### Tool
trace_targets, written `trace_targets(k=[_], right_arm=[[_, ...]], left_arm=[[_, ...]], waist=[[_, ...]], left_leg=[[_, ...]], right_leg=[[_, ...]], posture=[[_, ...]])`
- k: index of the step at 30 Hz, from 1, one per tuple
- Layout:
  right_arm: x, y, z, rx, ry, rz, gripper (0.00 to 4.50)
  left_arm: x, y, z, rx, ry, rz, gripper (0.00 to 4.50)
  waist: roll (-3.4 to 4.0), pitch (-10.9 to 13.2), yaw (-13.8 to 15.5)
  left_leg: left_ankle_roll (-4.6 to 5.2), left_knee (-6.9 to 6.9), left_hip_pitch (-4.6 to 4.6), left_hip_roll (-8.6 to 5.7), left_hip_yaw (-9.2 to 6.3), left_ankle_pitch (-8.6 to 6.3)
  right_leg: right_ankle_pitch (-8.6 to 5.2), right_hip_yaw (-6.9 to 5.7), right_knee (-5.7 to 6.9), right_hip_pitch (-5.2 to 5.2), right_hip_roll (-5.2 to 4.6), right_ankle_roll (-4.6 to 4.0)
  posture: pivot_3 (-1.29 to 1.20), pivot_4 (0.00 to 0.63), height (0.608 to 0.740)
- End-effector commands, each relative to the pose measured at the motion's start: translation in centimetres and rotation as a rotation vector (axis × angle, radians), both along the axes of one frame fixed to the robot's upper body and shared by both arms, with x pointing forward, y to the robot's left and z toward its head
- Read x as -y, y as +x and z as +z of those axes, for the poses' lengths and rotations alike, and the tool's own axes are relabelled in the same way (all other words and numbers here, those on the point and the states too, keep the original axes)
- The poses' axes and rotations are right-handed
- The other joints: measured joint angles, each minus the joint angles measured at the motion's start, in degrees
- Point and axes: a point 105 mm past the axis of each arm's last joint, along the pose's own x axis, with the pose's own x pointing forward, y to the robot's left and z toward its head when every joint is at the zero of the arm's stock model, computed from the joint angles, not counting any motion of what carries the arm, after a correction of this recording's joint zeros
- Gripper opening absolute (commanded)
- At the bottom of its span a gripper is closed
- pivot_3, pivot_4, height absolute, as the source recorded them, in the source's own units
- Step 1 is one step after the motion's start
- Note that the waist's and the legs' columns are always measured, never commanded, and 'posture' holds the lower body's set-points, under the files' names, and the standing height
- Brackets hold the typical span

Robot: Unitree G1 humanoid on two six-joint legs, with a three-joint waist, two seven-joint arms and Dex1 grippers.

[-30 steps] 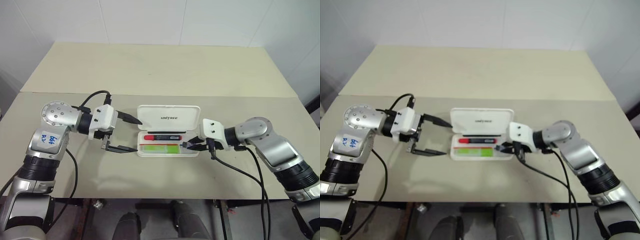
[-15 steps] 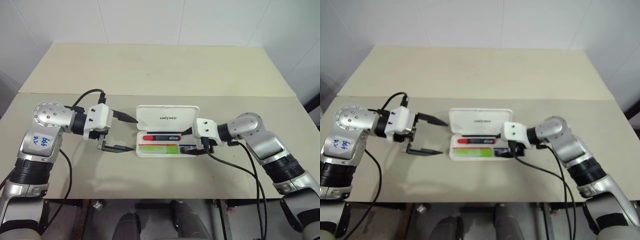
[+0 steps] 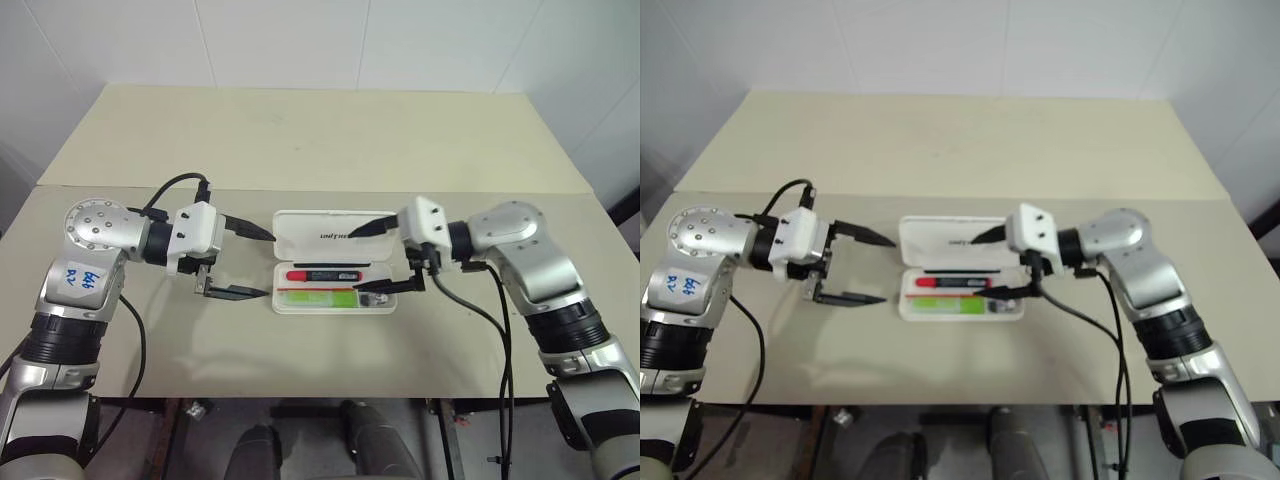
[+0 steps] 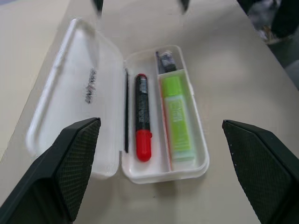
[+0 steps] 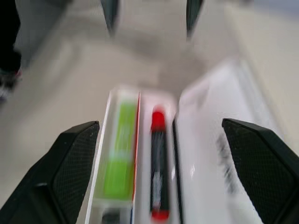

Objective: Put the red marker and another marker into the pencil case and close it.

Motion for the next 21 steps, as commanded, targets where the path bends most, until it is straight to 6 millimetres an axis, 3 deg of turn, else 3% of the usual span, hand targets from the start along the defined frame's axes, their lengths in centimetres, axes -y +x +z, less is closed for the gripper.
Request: trace_targets(k=[1,4,10,13,17,21], right_arm=[[2.0,-0.3,1.9,0.048,0.041,-0.042,4.46],[3.1,-0.3,2.9,0.056,0.096,-0.097,4.46],[4.4,-1.2,3.8,-0.036,0.172,-0.121,4.50],[4.5,-1.5,4.9,-0.106,0.265,-0.110,4.50],[4.5,-1.9,4.9,-0.190,0.278,-0.091,4.50],[4.2,-2.6,4.4,-0.221,0.270,-0.062,4.50]], left_arm=[[-1.1,0.1,1.6,0.027,-0.069,0.032,4.50],[-2.1,0.2,1.6,0.015,-0.081,0.062,4.50],[-3.3,0.8,2.2,0.030,-0.139,0.120,2.52],[-3.4,1.0,2.0,0.022,-0.153,0.128,1.49],[-3.2,1.1,1.7,0.010,-0.156,0.122,0.10],[-3.2,1.4,1.9,-0.003,-0.156,0.113,0.02]], waist=[[0.00,0.0,0.1],[0.00,0.0,0.1],[0.00,0.0,0.0],[0.00,0.0,0.0],[0.00,0.0,0.0],[0.00,0.0,0.0]], left_leg=[[0.00,0.00,0.00,-0.01,0.01,0.00],[0.00,0.02,0.01,-0.01,0.02,0.00],[0.00,0.00,0.02,0.00,0.01,0.00],[-0.01,0.02,0.03,0.00,0.02,0.00],[-0.01,0.01,0.03,0.00,0.01,0.00],[-0.01,0.00,0.02,0.00,0.01,0.00]], right_leg=[[0.00,0.00,0.00,0.00,-0.03,0.00],[0.00,0.00,0.00,0.00,-0.04,0.01],[0.00,-0.02,0.03,0.00,-0.03,-0.01],[0.00,-0.02,0.04,0.00,-0.04,-0.01],[0.00,-0.02,0.04,0.00,-0.04,-0.01],[0.00,-0.03,0.02,0.00,-0.03,-0.01]], posture=[[0.00,0.150,0.740],[0.00,0.150,0.740],[0.00,0.150,0.740],[0.00,0.150,0.740],[0.00,0.150,0.740],[0.00,0.150,0.740]])
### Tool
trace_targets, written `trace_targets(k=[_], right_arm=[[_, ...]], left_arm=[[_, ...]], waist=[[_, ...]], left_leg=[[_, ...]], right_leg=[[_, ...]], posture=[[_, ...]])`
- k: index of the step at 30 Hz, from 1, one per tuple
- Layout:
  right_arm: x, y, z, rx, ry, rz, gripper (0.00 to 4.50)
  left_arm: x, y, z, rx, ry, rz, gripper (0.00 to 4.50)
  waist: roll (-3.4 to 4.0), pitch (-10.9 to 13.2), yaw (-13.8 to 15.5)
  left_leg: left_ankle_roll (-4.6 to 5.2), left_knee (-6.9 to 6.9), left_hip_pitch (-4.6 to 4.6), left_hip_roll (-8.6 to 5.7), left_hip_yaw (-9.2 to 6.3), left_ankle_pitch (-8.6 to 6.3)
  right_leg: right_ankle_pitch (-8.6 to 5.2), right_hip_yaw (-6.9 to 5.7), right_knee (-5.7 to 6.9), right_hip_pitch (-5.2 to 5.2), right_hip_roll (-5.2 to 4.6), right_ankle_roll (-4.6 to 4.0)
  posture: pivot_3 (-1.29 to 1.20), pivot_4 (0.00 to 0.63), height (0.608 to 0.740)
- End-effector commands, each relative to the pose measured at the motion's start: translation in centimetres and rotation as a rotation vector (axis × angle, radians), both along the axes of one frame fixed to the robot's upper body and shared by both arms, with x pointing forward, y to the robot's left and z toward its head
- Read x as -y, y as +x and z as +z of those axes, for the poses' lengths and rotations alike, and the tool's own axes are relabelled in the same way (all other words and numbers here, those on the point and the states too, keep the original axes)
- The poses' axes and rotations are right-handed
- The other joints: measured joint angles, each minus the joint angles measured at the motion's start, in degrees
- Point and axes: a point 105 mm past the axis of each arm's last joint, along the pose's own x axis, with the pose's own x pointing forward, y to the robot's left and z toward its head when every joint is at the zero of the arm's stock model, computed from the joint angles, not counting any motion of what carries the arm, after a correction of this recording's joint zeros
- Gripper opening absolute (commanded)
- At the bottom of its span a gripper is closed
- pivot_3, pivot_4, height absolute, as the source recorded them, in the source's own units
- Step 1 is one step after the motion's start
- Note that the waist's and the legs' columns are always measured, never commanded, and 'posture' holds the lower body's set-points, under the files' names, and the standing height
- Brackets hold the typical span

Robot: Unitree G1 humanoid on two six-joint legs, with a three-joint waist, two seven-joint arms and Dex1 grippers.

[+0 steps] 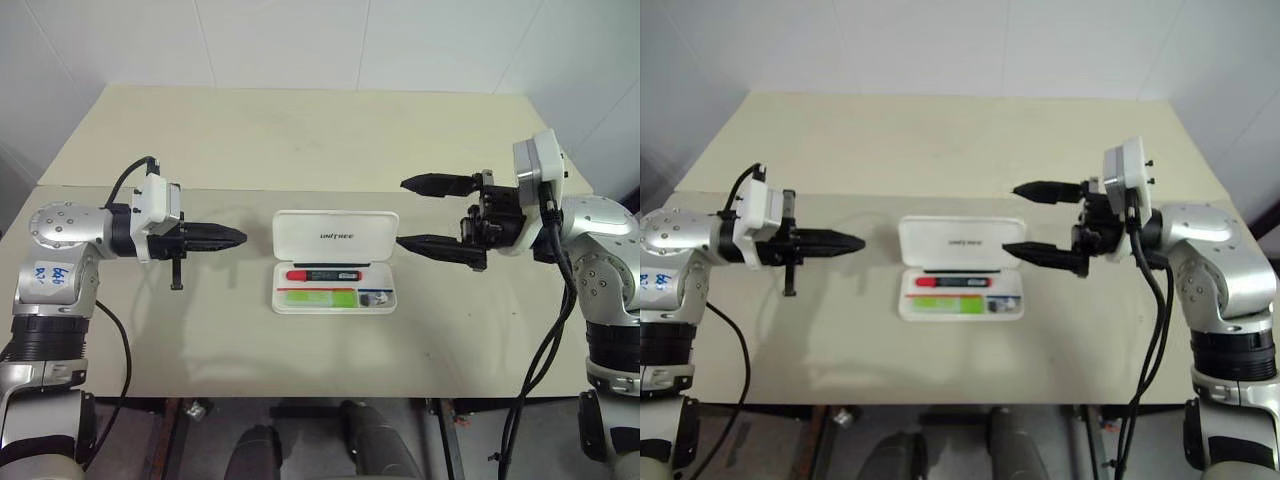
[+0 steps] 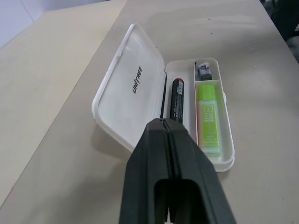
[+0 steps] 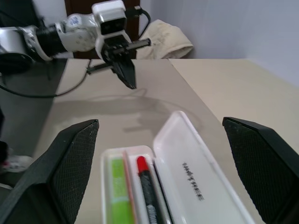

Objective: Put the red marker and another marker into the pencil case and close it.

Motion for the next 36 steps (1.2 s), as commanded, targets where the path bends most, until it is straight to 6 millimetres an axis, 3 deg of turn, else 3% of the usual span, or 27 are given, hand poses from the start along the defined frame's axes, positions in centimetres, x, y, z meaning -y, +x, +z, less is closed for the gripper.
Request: trace_targets(k=[1,4,9,15,20,25,33,36], right_arm=[[0.0,-1.0,0.6,0.030,-0.004,0.024,4.50],[-0.1,-1.5,-1.2,0.019,-0.069,0.043,4.50],[-0.1,-1.1,-1.6,0.024,-0.062,0.008,4.50],[0.1,-0.7,-1.5,0.035,-0.054,-0.038,4.50],[0.2,-0.8,-1.4,0.035,-0.045,-0.058,4.50],[0.2,-1.1,-1.6,0.022,-0.046,-0.077,4.50],[0.5,-1.3,-1.4,0.017,-0.041,-0.096,4.50],[0.5,-1.4,-1.4,0.013,-0.038,-0.100,4.50]], left_arm=[[0.0,0.2,1.2,0.036,-0.006,-0.016,0.02],[-0.7,1.6,2.1,0.036,-0.032,0.038,0.02],[-1.5,5.0,2.8,0.048,-0.072,0.196,0.02],[-0.2,7.6,0.6,0.024,0.034,0.247,0.02],[2.7,9.2,0.0,0.016,0.023,0.221,0.02],[5.5,9.2,-0.4,0.013,0.004,0.124,0.02],[7.0,8.9,-1.1,0.012,0.016,0.043,0.02],[8.0,7.7,-0.8,0.017,-0.026,-0.066,0.02]], waist=[[0.00,0.0,0.1],[-0.01,0.0,0.3],[-0.01,0.0,0.5],[-0.01,0.0,0.7],[-0.02,0.0,1.5],[-0.02,0.0,1.9],[-0.02,0.0,1.7],[-0.02,0.0,1.8]], left_leg=[[0.00,0.00,-0.01,0.00,-0.01,0.00],[0.00,0.02,-0.03,-0.01,-0.01,0.00],[0.00,0.05,-0.04,-0.05,0.00,0.00],[0.00,0.01,-0.05,-0.04,0.01,0.00],[0.00,0.03,-0.10,-0.05,0.01,0.00],[-0.02,0.03,-0.15,-0.06,0.00,-0.01],[-0.03,0.04,-0.12,-0.06,-0.01,-0.01],[-0.02,0.07,-0.14,-0.07,0.00,-0.01]], right_leg=[[0.00,-0.01,-0.01,0.00,0.00,0.00],[0.01,-0.01,-0.03,0.00,0.00,0.01],[0.02,0.00,-0.03,0.01,0.00,0.04],[0.03,-0.01,-0.05,0.00,0.01,0.05],[0.03,-0.01,-0.09,-0.01,0.02,0.06],[0.06,-0.01,-0.14,-0.01,0.01,0.10],[0.06,0.01,-0.12,-0.01,0.02,0.11],[0.07,0.02,-0.12,-0.01,0.02,0.13]], posture=[[0.00,0.150,0.740],[0.00,0.150,0.740],[0.00,0.150,0.740],[0.00,0.150,0.740],[0.00,0.150,0.740],[0.00,0.150,0.740],[0.00,0.150,0.740],[0.00,0.150,0.740]])
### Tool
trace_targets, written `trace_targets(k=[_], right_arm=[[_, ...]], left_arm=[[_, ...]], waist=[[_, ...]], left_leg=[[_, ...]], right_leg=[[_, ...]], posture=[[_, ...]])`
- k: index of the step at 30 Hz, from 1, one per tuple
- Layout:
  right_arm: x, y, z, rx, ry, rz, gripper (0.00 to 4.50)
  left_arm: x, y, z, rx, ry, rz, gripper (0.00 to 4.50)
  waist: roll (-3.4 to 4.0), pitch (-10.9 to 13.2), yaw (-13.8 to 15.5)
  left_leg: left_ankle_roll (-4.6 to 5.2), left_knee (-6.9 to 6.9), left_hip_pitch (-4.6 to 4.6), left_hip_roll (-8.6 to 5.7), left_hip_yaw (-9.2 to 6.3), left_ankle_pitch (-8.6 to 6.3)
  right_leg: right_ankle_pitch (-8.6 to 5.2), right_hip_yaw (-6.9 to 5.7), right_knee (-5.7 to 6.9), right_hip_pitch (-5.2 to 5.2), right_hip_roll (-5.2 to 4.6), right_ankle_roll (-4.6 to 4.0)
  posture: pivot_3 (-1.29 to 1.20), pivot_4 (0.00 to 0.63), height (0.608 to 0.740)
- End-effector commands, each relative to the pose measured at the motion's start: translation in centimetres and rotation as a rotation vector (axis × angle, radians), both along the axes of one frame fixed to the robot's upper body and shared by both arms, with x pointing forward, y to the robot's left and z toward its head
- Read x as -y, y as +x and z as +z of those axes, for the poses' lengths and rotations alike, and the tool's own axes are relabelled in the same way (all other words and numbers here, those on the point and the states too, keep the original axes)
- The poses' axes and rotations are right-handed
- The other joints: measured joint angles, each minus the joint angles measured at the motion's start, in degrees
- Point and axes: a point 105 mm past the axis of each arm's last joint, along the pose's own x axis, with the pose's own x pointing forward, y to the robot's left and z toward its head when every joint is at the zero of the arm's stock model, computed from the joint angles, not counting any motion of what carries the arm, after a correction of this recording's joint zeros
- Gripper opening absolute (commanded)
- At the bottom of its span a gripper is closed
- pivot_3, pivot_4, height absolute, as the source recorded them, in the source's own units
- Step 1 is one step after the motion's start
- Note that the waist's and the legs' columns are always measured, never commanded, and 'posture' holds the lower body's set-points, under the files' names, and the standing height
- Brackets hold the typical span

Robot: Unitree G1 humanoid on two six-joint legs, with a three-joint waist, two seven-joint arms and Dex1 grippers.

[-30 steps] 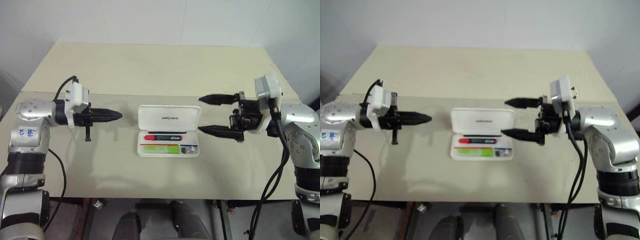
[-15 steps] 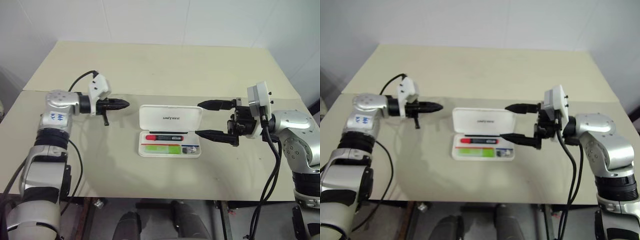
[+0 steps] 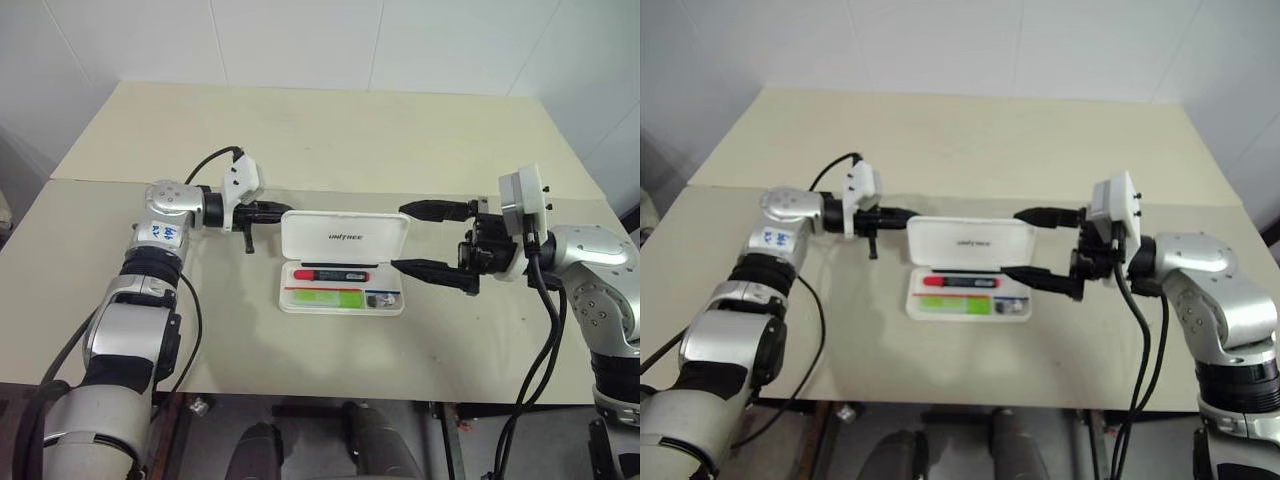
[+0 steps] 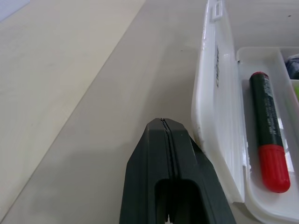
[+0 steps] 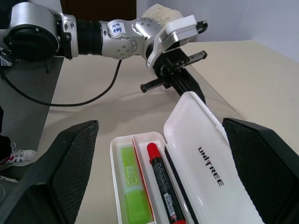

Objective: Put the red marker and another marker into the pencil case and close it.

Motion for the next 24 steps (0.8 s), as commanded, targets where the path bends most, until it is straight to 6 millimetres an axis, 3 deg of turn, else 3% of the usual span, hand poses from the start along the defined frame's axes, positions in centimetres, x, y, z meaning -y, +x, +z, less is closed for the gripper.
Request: trace_targets(k=[1,4,7,12,19,24], right_arm=[[0.1,-0.7,1.0,0.044,0.004,0.003,4.50],[0.2,-0.7,1.0,0.042,0.007,-0.001,4.50],[0.2,-0.7,0.9,0.041,0.009,-0.003,4.50],[-0.2,-0.6,0.7,0.039,0.019,-0.002,4.50],[-0.7,-0.4,0.7,0.045,0.056,-0.007,4.50],[-1.2,-0.6,0.3,0.041,0.079,-0.010,4.50]], left_arm=[[1.4,-1.3,2.2,0.077,-0.056,-0.141,0.02],[1.9,-3.1,2.7,0.082,-0.070,-0.263,0.02],[2.3,-4.5,2.1,0.054,-0.016,-0.332,0.02],[2.6,-6.7,-1.2,-0.082,0.097,-0.383,0.02],[4.5,-6.8,-5.0,-0.188,0.148,-0.258,0.02],[4.8,-6.8,-5.9,-0.202,0.167,-0.216,0.02]], waist=[[0.00,0.0,0.1],[0.00,0.0,-0.1],[0.00,0.0,-0.2],[0.00,0.0,-0.2],[0.00,0.0,-0.2],[0.01,0.0,-0.1]], left_leg=[[0.00,0.00,0.00,0.00,0.00,0.00],[0.00,-0.03,-0.02,0.01,0.00,0.00],[0.00,-0.06,-0.01,0.02,0.00,0.00],[0.00,-0.01,0.05,0.01,0.00,0.00],[0.00,0.09,0.06,0.00,-0.04,0.02],[0.00,0.08,0.07,-0.01,-0.05,0.02]], right_leg=[[0.00,0.00,0.00,0.00,0.00,0.00],[0.00,0.00,0.00,0.00,0.00,0.00],[0.00,0.02,0.05,0.00,0.00,0.00],[0.00,0.05,0.07,0.00,0.00,0.00],[0.00,0.07,0.15,0.02,0.00,0.00],[0.00,0.08,0.16,0.03,0.01,-0.01]], posture=[[0.00,0.150,0.740],[0.00,0.150,0.740],[0.00,0.150,0.740],[0.00,0.150,0.740],[0.00,0.150,0.740],[0.00,0.150,0.740]])
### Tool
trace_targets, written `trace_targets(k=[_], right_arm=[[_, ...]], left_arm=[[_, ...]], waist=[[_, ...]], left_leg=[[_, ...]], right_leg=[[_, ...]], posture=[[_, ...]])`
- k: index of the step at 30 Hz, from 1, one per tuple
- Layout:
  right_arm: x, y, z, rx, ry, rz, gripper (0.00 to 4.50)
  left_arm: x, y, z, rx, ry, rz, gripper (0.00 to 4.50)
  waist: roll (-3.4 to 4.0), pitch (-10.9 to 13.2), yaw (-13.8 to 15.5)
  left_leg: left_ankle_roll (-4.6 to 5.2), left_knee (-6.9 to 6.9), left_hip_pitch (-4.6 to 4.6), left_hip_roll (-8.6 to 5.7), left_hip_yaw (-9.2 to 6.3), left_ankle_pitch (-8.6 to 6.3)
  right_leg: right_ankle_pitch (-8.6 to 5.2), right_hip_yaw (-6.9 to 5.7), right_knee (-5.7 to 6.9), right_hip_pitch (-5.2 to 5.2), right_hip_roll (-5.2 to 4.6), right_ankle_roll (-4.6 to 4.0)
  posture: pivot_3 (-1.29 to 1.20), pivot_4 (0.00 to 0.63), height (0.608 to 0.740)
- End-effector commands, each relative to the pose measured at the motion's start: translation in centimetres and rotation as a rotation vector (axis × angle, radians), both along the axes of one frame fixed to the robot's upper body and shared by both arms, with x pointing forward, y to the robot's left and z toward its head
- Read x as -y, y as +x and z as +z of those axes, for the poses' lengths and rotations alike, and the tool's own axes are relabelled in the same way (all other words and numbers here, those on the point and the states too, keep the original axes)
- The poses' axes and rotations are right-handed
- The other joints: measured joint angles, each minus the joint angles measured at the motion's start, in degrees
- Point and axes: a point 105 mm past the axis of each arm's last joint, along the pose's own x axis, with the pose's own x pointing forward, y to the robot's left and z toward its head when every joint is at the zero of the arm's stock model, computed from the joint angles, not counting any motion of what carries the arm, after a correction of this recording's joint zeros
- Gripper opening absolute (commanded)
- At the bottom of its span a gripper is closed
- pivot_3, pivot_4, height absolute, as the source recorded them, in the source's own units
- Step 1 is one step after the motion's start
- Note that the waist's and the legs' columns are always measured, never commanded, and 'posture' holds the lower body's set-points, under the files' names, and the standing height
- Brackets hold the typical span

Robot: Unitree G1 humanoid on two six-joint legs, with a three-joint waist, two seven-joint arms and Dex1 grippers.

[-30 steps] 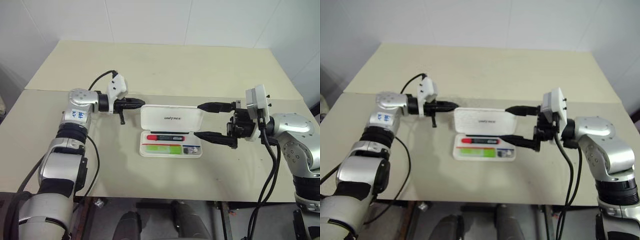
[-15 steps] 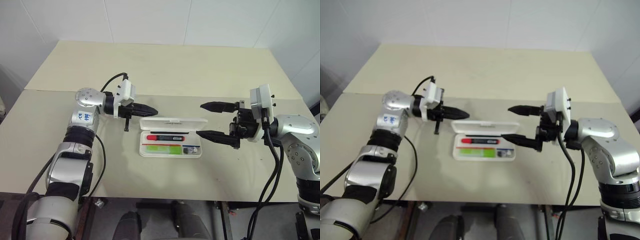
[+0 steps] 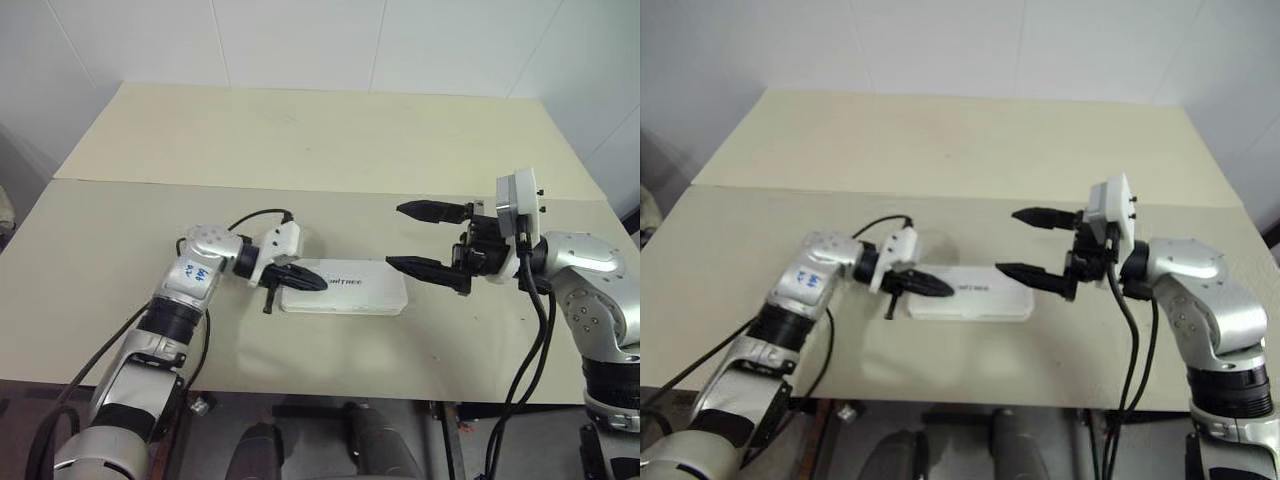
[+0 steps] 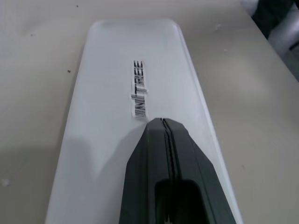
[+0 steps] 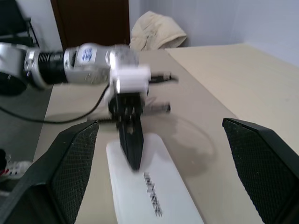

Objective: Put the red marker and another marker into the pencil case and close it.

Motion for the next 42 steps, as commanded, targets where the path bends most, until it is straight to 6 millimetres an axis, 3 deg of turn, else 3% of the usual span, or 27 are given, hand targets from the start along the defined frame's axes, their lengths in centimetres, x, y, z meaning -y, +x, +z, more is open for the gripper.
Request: trace_targets(k=[1,7,14,17,20,25,32,42], right_arm=[[-0.6,-0.8,0.6,0.050,0.013,0.016,4.50],[-0.7,-0.8,0.2,0.046,0.024,0.001,4.50],[-0.5,-0.7,-0.9,0.047,-0.035,0.019,4.50],[-0.3,-0.2,-1.2,0.062,-0.053,0.021,4.50],[0.0,0.6,-1.2,0.097,-0.051,-0.002,4.50],[0.5,0.6,-1.8,0.122,-0.077,0.016,4.50],[2.4,0.9,-2.8,0.131,-0.152,-0.014,4.50],[5.3,0.8,-3.3,0.125,-0.224,-0.098,4.50]], left_arm=[[0.0,-0.4,-0.6,-0.005,0.038,0.015,0.02],[-0.6,-0.9,-0.6,0.005,0.055,0.021,0.02],[-3.0,-0.3,5.2,0.151,-0.179,0.082,0.02],[-4.8,-0.6,5.7,0.175,-0.203,0.109,0.02],[-6.6,-1.2,5.6,0.175,-0.226,0.168,0.54],[-10.8,-1.8,6.8,0.295,-0.352,0.378,2.21],[-11.8,-3.3,6.5,0.303,-0.367,0.454,4.48],[-11.4,-3.3,6.9,0.320,-0.335,0.429,4.48]], waist=[[0.00,0.0,0.0],[0.00,0.0,-0.2],[0.00,0.0,-0.2],[0.00,0.0,-0.3],[0.00,0.0,-0.3],[0.00,0.0,-0.3],[0.00,0.0,0.0],[-0.01,0.0,-0.3]], left_leg=[[0.00,0.00,0.00,0.00,0.00,0.00],[0.00,-0.02,0.06,0.01,0.02,0.00],[0.00,-0.01,0.10,0.02,0.01,0.02],[0.00,-0.01,0.10,0.01,0.01,0.02],[0.00,-0.05,0.10,0.02,0.03,0.02],[-0.01,-0.11,0.10,0.10,0.02,0.01],[-0.02,-0.05,0.11,-0.01,0.05,0.02],[-0.02,-0.07,0.16,0.00,0.06,0.02]], right_leg=[[0.00,0.00,0.00,0.00,0.00,0.00],[0.00,0.02,0.03,0.01,0.01,-0.01],[-0.04,0.02,0.19,0.00,0.04,-0.08],[-0.04,0.01,0.16,0.00,0.03,-0.07],[-0.04,0.02,0.12,0.00,0.02,-0.07],[-0.05,-0.04,0.08,-0.01,0.01,-0.10],[-0.03,-0.08,0.04,0.06,-0.17,-0.05],[-0.04,-0.10,0.06,0.05,-0.13,-0.09]], posture=[[0.00,0.150,0.740],[0.00,0.150,0.740],[0.00,0.150,0.740],[0.00,0.150,0.740],[0.00,0.150,0.740],[0.00,0.150,0.740],[0.00,0.150,0.740],[0.00,0.150,0.740]])
